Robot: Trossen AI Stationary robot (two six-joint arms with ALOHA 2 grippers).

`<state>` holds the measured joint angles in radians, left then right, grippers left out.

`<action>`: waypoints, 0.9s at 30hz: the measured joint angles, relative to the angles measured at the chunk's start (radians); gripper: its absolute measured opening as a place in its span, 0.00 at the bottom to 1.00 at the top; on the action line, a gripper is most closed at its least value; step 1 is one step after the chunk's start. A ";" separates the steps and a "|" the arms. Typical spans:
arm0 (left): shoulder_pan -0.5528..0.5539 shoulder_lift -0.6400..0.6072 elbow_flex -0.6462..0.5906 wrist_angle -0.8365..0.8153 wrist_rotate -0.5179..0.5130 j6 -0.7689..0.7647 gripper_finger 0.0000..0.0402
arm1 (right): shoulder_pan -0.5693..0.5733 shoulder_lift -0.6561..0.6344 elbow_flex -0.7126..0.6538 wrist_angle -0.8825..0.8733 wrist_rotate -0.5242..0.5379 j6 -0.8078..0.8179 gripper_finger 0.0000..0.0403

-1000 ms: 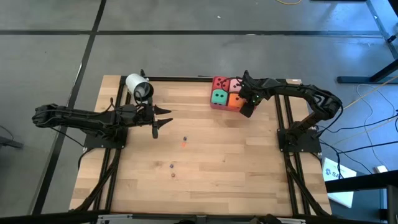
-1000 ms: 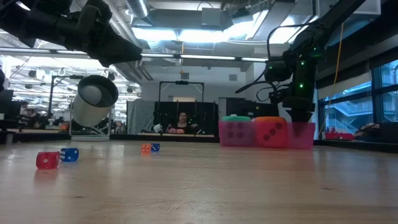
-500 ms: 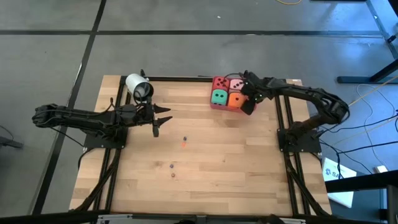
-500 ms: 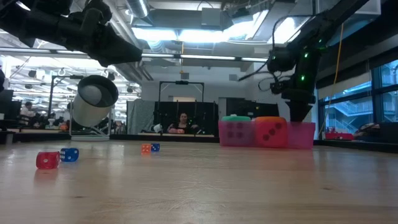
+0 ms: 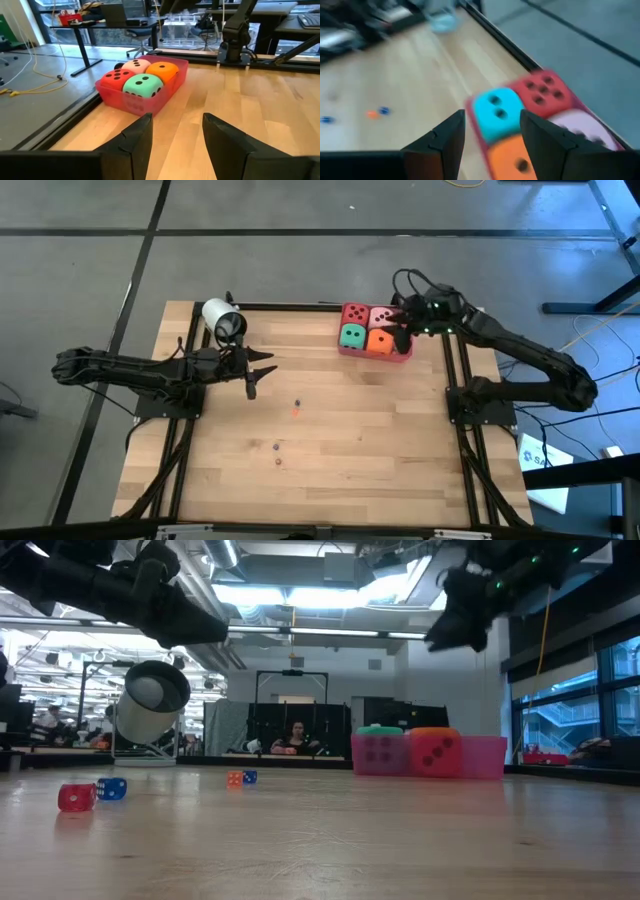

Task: Pick & Place Dice
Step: Put the bottom small blue dice into the red bin

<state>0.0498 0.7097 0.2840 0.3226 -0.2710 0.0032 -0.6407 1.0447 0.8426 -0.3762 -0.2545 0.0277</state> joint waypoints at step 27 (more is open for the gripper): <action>-0.004 -0.078 0.000 -0.149 0.426 -0.231 0.40 | 0.676 0.055 -0.428 1.115 0.197 0.044 0.47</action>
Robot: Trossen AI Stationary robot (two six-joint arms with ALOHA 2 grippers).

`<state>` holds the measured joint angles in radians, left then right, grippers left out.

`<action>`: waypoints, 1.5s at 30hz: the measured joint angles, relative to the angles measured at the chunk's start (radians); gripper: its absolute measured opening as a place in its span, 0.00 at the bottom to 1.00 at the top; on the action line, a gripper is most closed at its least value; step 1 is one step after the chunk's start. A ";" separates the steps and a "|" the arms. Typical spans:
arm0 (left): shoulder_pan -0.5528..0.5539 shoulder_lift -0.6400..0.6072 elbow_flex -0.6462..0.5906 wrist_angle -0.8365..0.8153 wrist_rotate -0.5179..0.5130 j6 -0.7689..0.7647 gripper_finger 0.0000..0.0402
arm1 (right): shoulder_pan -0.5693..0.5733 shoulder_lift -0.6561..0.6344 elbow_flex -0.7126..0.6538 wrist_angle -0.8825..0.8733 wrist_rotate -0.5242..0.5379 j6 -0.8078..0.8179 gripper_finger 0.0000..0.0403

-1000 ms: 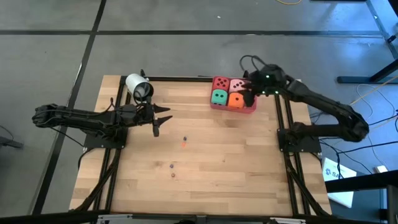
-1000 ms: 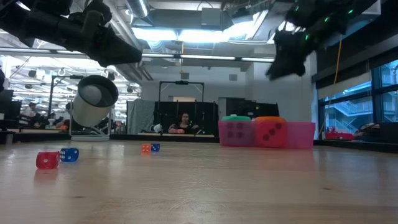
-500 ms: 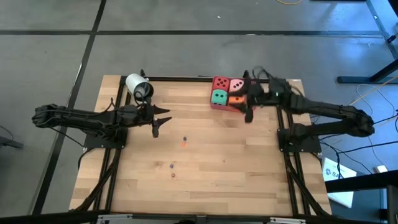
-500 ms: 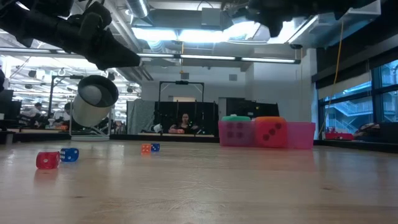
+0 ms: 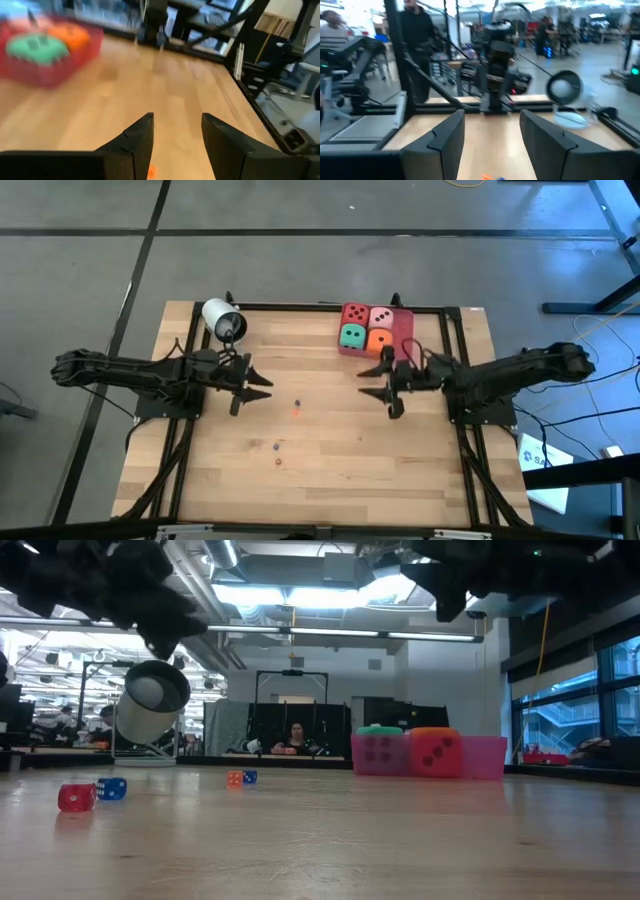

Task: Pick & Place Dice
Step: Put the bottom small blue dice into the red bin

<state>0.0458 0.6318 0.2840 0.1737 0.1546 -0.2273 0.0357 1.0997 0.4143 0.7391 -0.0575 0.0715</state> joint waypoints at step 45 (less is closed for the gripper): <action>-0.821 0.847 0.000 0.480 -0.656 -0.129 0.39 | 0.401 0.666 0.283 0.374 0.571 0.134 0.47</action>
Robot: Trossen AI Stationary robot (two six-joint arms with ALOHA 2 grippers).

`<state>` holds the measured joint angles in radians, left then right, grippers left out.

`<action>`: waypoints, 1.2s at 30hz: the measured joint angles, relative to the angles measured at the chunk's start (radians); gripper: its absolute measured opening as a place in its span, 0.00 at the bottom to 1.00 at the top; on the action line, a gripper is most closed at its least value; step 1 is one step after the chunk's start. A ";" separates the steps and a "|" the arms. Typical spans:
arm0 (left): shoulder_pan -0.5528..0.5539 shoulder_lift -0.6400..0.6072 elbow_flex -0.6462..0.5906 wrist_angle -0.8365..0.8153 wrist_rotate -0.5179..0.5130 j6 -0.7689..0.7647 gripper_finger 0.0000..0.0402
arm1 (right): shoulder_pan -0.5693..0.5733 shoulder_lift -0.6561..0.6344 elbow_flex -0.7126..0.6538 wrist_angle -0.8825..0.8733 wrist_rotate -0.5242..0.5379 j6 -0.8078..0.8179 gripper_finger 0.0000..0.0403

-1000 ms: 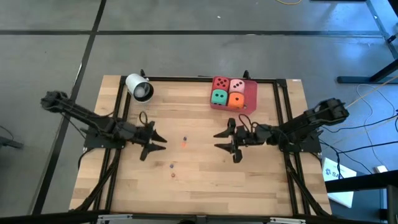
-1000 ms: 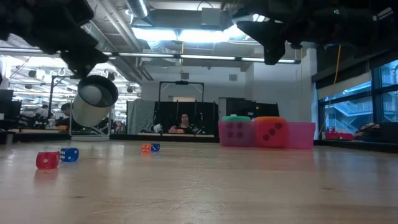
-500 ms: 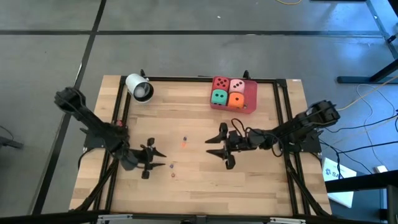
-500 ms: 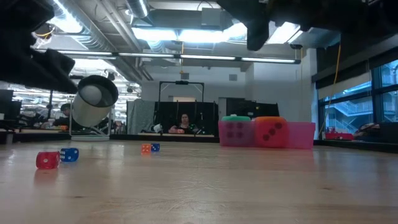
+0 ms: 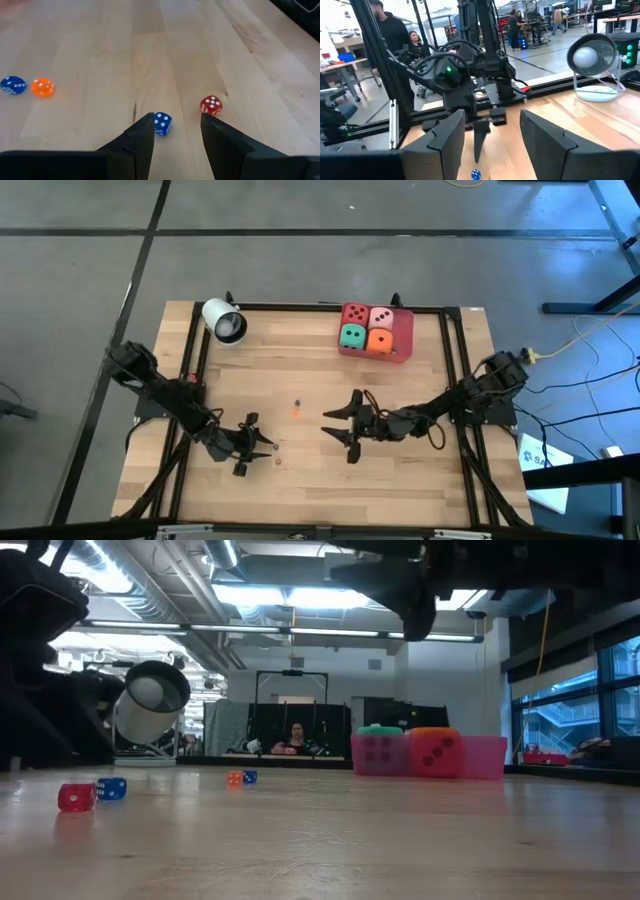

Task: Pick & Place Dice
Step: Put the bottom small blue dice into the red bin

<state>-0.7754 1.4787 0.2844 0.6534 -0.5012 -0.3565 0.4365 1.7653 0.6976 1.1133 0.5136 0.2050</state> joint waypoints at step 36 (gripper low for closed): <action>0.131 0.228 0.004 0.229 0.186 0.021 0.22 | 0.011 0.064 0.090 -0.015 -0.017 -0.003 0.47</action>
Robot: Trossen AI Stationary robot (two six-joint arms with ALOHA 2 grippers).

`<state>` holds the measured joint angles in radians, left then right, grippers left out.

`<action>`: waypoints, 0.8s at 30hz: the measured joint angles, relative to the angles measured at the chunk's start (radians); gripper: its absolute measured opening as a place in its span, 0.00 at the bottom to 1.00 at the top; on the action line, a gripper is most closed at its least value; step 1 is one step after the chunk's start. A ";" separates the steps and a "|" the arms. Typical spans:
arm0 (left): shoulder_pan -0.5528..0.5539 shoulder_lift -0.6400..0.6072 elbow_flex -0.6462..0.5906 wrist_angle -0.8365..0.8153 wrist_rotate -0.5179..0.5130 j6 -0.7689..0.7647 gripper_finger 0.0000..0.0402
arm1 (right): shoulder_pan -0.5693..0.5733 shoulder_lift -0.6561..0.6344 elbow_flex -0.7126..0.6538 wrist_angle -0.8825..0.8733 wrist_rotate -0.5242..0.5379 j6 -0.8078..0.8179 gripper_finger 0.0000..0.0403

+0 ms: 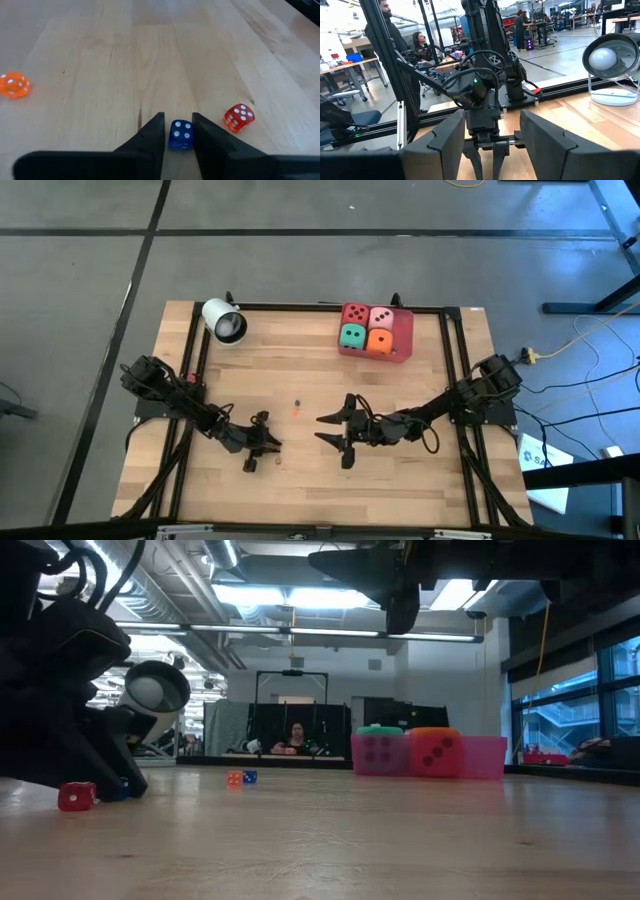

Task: Pick & Place Dice
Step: Put the bottom small blue dice into the red bin

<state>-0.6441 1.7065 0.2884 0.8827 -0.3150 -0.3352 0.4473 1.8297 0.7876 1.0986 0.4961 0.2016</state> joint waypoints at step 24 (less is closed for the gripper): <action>0.055 -0.096 -0.003 -0.001 0.038 0.069 0.08 | -0.002 0.000 0.000 -0.013 -0.017 0.081 0.47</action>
<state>-0.5895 1.6107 0.2852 0.8814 -0.2771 -0.2660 0.4455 1.8297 0.7876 1.0856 0.4789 0.2829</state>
